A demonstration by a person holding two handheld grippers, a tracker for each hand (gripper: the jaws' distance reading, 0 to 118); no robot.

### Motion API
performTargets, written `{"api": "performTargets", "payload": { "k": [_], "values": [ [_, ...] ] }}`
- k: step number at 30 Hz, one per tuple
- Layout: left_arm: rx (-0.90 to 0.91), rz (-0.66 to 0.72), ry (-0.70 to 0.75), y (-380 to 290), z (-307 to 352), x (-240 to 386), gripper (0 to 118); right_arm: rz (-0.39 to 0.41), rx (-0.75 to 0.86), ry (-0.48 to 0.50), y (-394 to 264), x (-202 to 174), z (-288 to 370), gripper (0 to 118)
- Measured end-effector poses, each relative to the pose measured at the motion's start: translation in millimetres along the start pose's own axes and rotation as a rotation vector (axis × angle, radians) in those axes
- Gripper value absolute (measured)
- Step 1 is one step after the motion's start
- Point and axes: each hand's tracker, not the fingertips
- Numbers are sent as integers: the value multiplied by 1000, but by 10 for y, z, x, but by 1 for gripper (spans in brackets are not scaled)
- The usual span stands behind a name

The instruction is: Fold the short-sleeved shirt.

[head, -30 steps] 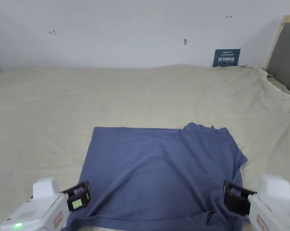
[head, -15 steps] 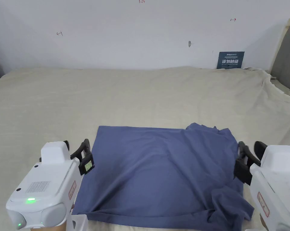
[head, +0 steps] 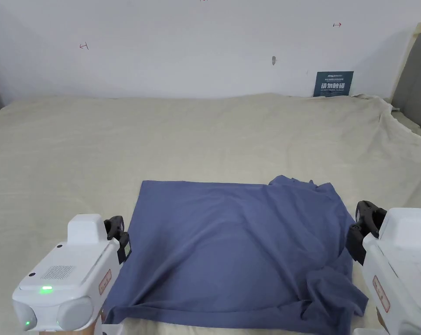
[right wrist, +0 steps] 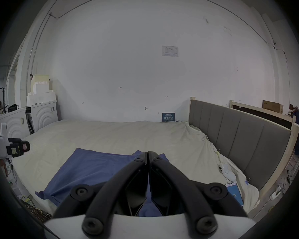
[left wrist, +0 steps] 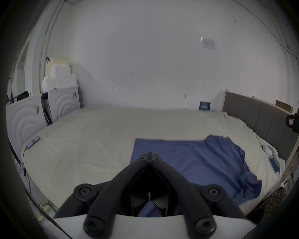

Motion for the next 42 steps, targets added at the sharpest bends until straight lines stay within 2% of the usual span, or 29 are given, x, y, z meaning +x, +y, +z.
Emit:
{"api": "performTargets", "payload": {
  "k": [6, 8, 9, 11, 13, 14, 16, 17, 21, 22, 23, 24, 25, 26, 28, 33, 37, 39, 41, 42],
  "values": [
    [-294, 35, 20, -310, -325, -227, 0, -15, -25, -5, -75, 52, -12, 0],
    [-379, 92, 30, -447, -414, -335, 7, -23, -35, -8, -102, 71, -22, 0],
    [-415, 122, 36, -525, -455, -391, 13, -28, -41, -9, -114, 80, -25, 0],
    [-483, 157, 41, -659, -516, -489, 38, -31, -49, -8, -136, 92, -24, 0],
    [-549, 170, 53, -801, -549, -540, 72, -30, -56, -10, -155, 99, -26, 0],
    [-575, 174, 66, -865, -569, -566, 83, -30, -61, -11, -169, 106, -28, 0],
    [-579, 171, 78, -998, -574, -593, 97, -30, -72, -8, -195, 112, -40, 0],
    [-585, 164, 77, -1035, -580, -608, 97, -29, -77, -8, -208, 111, -45, 0],
    [-611, 148, 101, -1132, -626, -617, 96, -28, -96, -3, -251, 119, -55, 0],
    [-619, 136, 109, -1154, -664, -615, 88, -29, -98, -3, -259, 123, -55, 0],
    [-625, 129, 112, -1175, -692, -612, 75, -29, -101, -3, -264, 124, -56, 0],
    [-627, 123, 110, -1200, -699, -603, 56, -30, -103, -3, -267, 128, -56, 0],
    [-636, 117, 100, -1221, -734, -606, 27, -32, -104, -3, -271, 133, -55, 0],
    [-646, 118, 84, -1238, -758, -612, 14, -34, -106, -4, -273, 141, -48, 0],
    [-656, 118, 73, -1258, -758, -589, 5, -35, -111, -8, -284, 163, -54, 0],
    [-613, 164, 32, -1188, -683, -602, 2, -60, -164, -21, -387, 268, -119, 1],
    [-579, 182, 10, -1086, -631, -633, 2, -101, -363, -12, -676, 381, -355, 5],
    [-559, 192, -1, -1024, -601, -648, 2, -101, -454, -3, -853, 426, -454, 23],
    [-543, 210, -9, -957, -565, -638, 2, -123, -514, -10, -1045, 468, -549, 60],
    [-535, 216, -15, -936, -556, -644, 2, -133, -555, -12, -1155, 504, -590, 75]
  ]
}}
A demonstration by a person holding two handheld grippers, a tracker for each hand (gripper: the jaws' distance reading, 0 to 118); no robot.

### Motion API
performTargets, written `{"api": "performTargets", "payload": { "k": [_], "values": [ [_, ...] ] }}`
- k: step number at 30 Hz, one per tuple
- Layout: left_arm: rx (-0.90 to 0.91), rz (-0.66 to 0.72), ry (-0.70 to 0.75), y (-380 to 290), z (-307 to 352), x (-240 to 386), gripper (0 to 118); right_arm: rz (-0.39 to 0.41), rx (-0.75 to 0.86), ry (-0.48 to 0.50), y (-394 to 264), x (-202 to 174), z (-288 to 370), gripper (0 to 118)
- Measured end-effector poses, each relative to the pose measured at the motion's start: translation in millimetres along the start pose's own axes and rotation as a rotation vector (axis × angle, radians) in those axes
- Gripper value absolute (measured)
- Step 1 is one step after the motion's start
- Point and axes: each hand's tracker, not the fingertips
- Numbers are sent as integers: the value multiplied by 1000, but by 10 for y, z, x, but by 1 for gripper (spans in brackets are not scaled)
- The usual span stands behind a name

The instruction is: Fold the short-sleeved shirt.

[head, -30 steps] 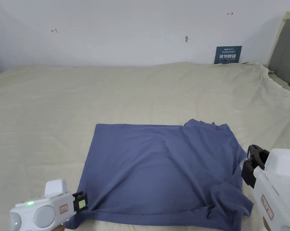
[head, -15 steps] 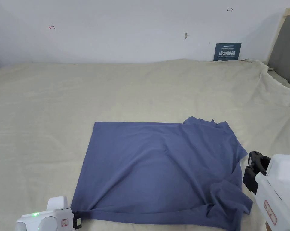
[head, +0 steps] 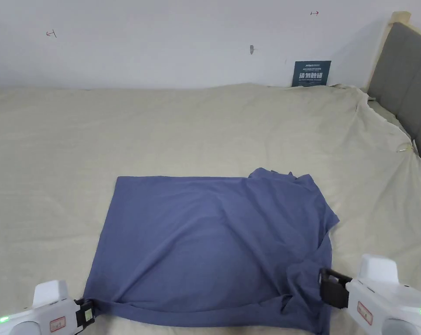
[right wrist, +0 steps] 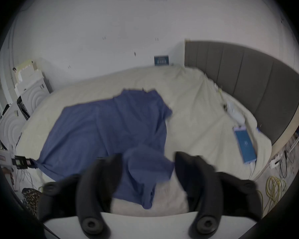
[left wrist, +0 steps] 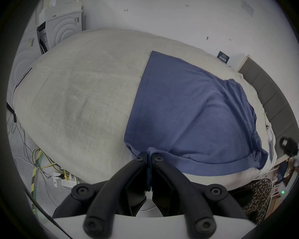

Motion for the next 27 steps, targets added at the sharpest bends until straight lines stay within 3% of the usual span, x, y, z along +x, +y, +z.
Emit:
{"api": "performTargets", "payload": {
  "k": [1, 4, 9, 12, 13, 27],
  "values": [
    [2, 2, -2, 11, 10, 0, 2, -4, -22, -2, -52, 21, -70, 84],
    [10, 2, -1, 25, 11, 4, 2, -1, -104, -1, -216, 60, -246, 84],
    [-2, -1, 1, 30, -23, 11, 2, -26, -169, 48, -377, 59, -422, 69],
    [-5, -5, 0, 32, -21, 25, 2, -25, -160, 59, -396, 4, -429, 29],
    [-4, -5, 1, 33, -21, 26, 2, -24, -154, 60, -392, -4, -431, 4],
    [47, 61, -46, 213, 44, -63, 2, -14, -19, 62, -150, 40, -22, 2]
  ]
}}
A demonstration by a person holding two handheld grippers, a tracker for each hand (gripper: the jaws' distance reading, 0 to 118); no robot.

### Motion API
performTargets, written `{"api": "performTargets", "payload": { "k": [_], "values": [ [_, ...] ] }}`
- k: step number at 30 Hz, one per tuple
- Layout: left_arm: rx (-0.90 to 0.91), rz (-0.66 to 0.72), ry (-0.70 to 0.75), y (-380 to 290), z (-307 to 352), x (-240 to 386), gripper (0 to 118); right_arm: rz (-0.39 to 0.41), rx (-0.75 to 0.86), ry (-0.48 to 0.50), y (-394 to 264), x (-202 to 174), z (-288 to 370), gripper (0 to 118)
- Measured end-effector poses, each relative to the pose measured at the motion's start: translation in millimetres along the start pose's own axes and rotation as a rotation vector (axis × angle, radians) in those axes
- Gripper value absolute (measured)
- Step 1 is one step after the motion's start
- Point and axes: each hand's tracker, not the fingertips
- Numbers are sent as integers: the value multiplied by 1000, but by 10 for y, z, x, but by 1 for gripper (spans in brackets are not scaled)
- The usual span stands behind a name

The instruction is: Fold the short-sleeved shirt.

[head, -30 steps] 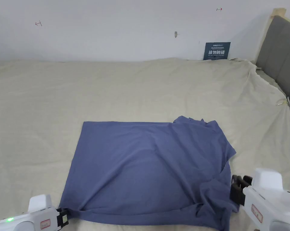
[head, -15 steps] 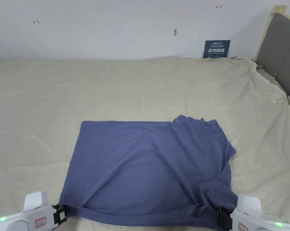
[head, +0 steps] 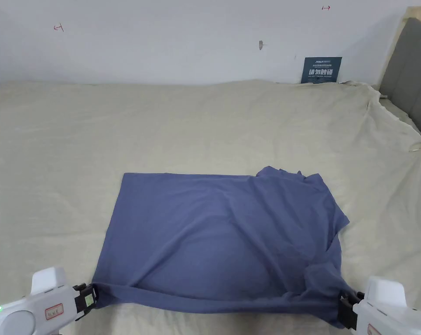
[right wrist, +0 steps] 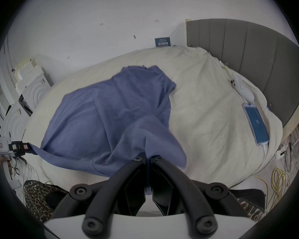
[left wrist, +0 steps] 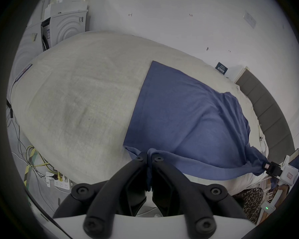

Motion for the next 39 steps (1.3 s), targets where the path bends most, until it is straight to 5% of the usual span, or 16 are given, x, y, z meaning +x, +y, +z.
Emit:
{"api": "performTargets", "payload": {
  "k": [11, 19, 33, 35, 36, 37, 39],
  "values": [
    [72, -128, 9, 839, -270, 311, 2, 97, 108, -12, 967, -147, -388, 2],
    [10, -244, 64, 1229, -1031, 485, 2, 174, -1, -68, 1308, -135, -1170, 2],
    [-139, -245, 181, 1167, -1759, 498, 4, 147, -150, -109, 1213, -107, -1892, 2],
    [-157, -185, 147, 1235, -1677, 504, 23, 140, -128, -101, 1229, -132, -1761, 10],
    [-143, -158, 118, 1266, -1609, 509, 39, 136, -86, -97, 1243, -144, -1655, 24],
    [-126, -146, 111, 1282, -1539, 526, 68, 127, -46, -80, 1269, -107, -1580, 50],
    [-54, -147, 106, 1287, -1302, 610, 98, 117, 30, -43, 1324, -121, -1314, 80]
  ]
}}
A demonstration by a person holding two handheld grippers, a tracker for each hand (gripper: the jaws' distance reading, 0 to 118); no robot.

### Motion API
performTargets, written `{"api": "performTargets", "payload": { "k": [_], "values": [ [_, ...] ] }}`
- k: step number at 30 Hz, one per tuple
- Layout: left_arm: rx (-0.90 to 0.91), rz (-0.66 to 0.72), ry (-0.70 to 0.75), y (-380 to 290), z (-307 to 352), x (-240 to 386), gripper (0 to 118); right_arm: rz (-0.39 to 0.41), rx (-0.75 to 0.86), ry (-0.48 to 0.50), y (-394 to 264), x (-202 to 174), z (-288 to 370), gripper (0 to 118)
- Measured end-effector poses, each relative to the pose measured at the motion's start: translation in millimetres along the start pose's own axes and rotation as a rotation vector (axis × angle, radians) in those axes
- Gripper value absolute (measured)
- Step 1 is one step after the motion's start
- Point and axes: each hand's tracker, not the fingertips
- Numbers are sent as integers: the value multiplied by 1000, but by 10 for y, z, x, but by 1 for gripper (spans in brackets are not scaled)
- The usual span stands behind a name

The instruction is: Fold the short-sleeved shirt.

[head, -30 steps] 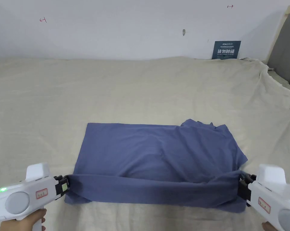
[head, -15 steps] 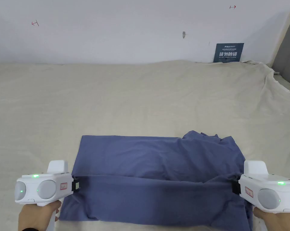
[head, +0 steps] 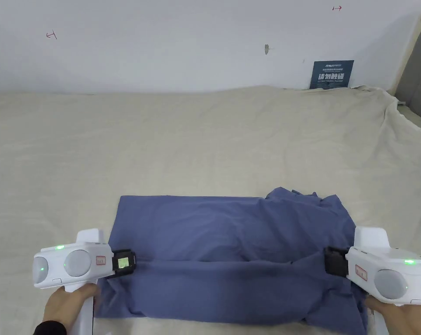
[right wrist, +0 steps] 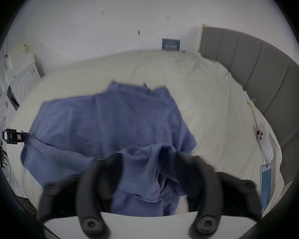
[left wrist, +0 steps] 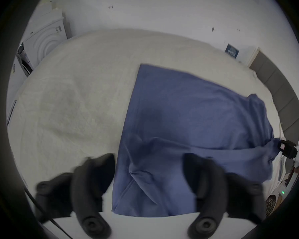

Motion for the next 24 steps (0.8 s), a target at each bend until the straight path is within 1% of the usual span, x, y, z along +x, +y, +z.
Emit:
{"api": "performTargets", "payload": {
  "k": [1, 6, 12, 14, 16, 17, 18, 19, 20, 21, 22, 23, 24],
  "values": [
    [46, -7, -7, 3, 129, 22, 102, -1, 41, 3, 38, -3, 150, 86],
    [230, -59, -35, -86, 863, 163, 102, 0, 250, 17, 101, -50, 1031, 86],
    [338, -89, -21, -441, 1426, 227, 101, 12, 370, -2, -103, -145, 1790, 85],
    [352, -100, -14, -567, 1543, 233, 97, 20, 386, -15, -177, -174, 1911, 82],
    [386, -105, -13, -690, 1653, 241, 86, 32, 401, -18, -252, -196, 2011, 77],
    [414, -108, -18, -755, 1708, 237, 83, 39, 413, -22, -292, -212, 2058, 76],
    [433, -107, -27, -815, 1762, 231, 83, 46, 429, -28, -320, -238, 2088, 76],
    [443, -106, -41, -851, 1787, 222, 69, 48, 437, -33, -351, -259, 2124, 65],
    [442, -102, -51, -872, 1806, 213, 57, 51, 444, -36, -377, -283, 2154, 51],
    [435, -95, -70, -891, 1837, 208, 43, 55, 453, -29, -401, -305, 2175, 33],
    [433, -95, -87, -909, 1855, 213, 23, 63, 470, -28, -424, -324, 2186, 3],
    [452, -99, -89, -946, 1876, 221, 10, 65, 488, -24, -455, -366, 2204, 0],
    [491, -102, -86, -975, 1896, 236, 0, 72, 493, -29, -457, -396, 2213, 0]
  ]
}}
